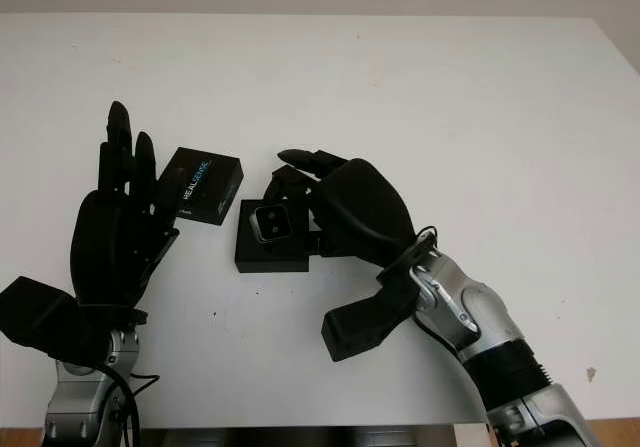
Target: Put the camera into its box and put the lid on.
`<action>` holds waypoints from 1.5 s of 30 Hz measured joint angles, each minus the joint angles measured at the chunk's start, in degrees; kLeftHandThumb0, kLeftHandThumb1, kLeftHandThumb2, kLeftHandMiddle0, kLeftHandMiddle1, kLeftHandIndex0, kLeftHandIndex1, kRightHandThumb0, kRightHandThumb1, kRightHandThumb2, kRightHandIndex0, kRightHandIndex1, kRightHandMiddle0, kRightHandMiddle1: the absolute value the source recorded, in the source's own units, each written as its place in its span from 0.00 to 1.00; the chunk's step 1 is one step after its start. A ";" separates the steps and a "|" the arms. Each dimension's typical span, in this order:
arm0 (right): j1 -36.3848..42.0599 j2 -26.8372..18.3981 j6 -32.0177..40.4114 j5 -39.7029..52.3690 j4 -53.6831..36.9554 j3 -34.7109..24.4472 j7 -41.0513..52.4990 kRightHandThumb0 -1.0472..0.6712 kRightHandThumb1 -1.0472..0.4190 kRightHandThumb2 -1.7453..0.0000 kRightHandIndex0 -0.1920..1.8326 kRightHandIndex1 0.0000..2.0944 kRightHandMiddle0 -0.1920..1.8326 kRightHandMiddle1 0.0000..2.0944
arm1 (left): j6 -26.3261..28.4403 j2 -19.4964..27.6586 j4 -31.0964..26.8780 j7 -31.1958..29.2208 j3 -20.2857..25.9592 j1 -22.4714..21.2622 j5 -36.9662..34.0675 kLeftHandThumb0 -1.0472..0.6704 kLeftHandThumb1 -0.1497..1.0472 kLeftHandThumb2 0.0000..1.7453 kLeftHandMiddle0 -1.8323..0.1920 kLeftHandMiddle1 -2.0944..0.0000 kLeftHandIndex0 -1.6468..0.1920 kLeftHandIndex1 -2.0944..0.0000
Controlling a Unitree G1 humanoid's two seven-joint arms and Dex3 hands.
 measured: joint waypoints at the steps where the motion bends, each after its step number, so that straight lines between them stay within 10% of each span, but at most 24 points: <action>1: -0.01 -0.01 -0.07 -0.01 0.06 0.02 -0.08 0.33 0.00 0.96 0.38 0.10 0.32 0.67 | 0.01 0.00 0.00 0.00 0.00 0.00 0.04 0.30 1.00 0.19 0.99 0.97 1.00 0.98; 12: -0.37 -0.29 -0.98 -0.51 0.80 0.44 -2.57 0.32 0.00 0.95 0.23 0.41 0.30 0.71 | 0.10 0.00 0.00 -0.10 -0.01 0.00 -0.05 0.30 1.00 0.19 0.99 0.97 1.00 0.98; 45: 4.21 3.60 18.32 10.60 -18.73 -4.74 19.20 0.34 0.00 0.95 0.29 0.22 0.31 0.77 | 0.61 -0.37 -0.81 -0.06 -0.81 1.05 1.08 0.30 1.00 0.20 0.99 0.97 1.00 0.98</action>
